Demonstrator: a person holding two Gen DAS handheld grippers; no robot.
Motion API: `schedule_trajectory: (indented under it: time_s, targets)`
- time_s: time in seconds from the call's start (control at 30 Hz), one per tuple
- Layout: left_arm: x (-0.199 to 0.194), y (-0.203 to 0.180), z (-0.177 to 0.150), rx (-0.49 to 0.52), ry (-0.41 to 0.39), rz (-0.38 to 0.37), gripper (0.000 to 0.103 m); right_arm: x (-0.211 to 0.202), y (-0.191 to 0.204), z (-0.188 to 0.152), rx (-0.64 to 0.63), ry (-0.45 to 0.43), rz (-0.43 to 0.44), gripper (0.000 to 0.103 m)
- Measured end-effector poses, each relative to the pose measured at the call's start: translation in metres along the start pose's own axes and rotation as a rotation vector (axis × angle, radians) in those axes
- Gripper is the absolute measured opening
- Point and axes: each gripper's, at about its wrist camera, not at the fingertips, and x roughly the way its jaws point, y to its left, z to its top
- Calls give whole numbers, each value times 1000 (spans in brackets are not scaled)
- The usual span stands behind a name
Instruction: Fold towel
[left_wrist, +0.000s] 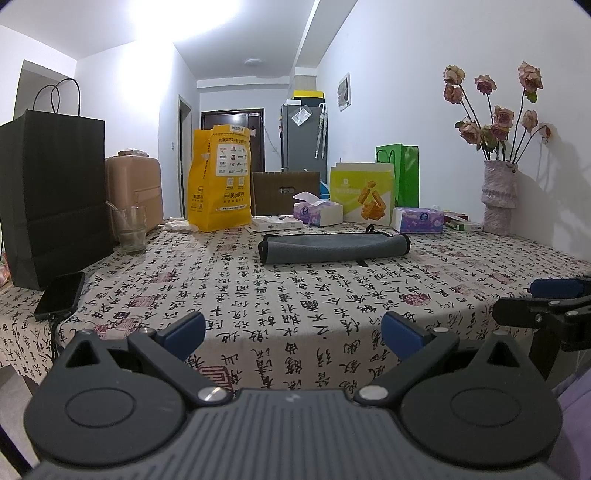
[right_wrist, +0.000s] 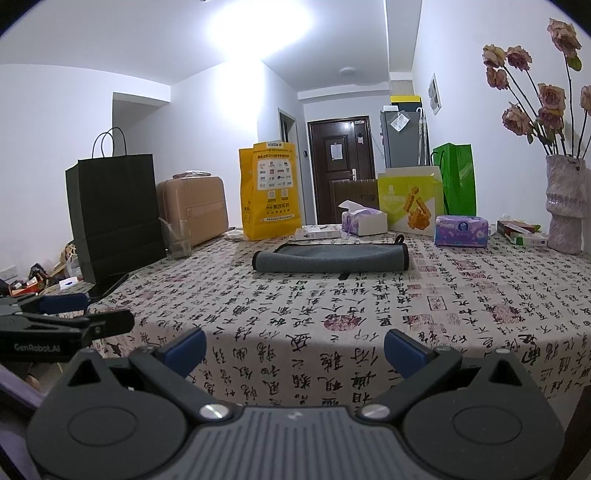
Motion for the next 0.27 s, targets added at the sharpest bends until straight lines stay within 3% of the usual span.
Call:
schedule_trajectory:
  time_s: [0.27]
  targets:
    - [-1,0,0,2,1,-5,103,1,0,-1,3,3,1,103]
